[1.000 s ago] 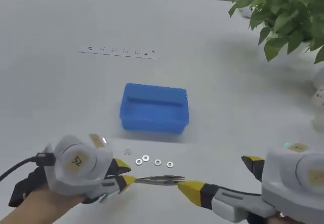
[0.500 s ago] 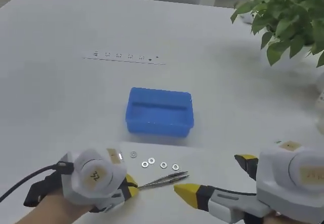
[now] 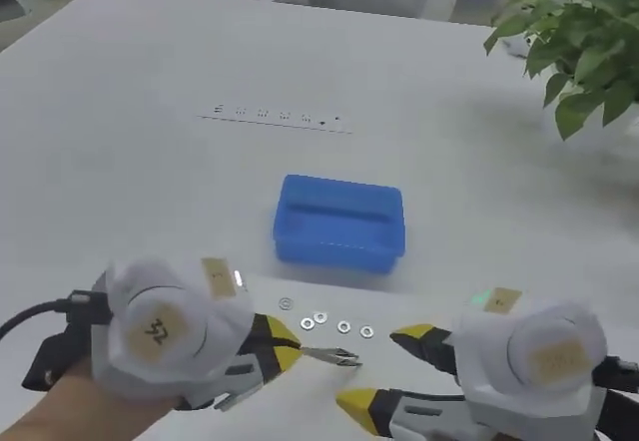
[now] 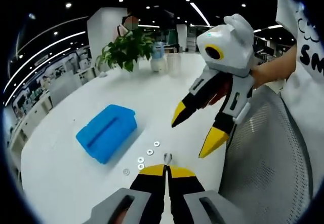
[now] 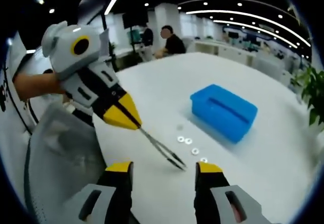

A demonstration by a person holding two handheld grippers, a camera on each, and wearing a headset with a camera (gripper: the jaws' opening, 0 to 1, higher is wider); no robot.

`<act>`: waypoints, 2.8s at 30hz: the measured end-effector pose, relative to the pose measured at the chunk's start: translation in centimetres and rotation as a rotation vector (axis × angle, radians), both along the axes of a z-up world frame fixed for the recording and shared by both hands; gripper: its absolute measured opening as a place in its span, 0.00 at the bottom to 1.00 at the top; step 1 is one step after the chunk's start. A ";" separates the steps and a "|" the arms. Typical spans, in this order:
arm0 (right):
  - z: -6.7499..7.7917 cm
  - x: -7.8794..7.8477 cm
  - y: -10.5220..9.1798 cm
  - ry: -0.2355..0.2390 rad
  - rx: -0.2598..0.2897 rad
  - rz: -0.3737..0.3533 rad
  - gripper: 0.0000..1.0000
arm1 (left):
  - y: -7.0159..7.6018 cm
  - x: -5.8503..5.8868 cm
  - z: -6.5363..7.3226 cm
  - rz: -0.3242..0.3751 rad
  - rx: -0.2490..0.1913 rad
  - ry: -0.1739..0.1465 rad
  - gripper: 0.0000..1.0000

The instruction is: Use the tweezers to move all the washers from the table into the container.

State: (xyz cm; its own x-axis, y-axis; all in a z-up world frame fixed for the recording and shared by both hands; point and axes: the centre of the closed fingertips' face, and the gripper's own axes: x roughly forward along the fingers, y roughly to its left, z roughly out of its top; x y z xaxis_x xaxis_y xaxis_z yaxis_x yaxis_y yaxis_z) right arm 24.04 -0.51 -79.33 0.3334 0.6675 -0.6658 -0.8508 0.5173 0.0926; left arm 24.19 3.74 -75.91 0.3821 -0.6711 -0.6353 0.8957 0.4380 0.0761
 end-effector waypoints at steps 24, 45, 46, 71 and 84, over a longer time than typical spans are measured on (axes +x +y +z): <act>-0.4 -0.3 6.0 -0.066 -0.030 0.377 0.03 | -0.5 -0.6 1.7 -0.133 0.020 -0.066 0.00; 0.6 6.3 6.3 -0.088 -0.014 0.259 0.01 | 12.7 -1.7 -0.7 0.768 -0.050 -0.049 0.75; 0.6 6.5 6.2 -0.089 -0.020 0.256 0.01 | 12.9 -1.7 -0.6 0.772 -0.029 -0.073 0.75; -0.3 10.1 6.9 -0.078 -0.169 0.232 0.02 | 13.4 -1.1 -0.8 0.790 -0.006 -0.123 0.73; -0.1 9.4 5.9 -0.036 -0.211 0.242 0.01 | 13.5 -1.1 -1.0 0.779 0.016 -0.132 0.70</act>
State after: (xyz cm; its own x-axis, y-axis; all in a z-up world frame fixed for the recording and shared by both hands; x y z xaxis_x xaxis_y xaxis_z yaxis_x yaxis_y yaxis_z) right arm 33.49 5.38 -79.41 0.2080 0.5785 -0.7887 -0.9523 0.3040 -0.0281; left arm 23.07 17.21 -76.90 0.8114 -0.1703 -0.5592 0.3148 0.9334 0.1725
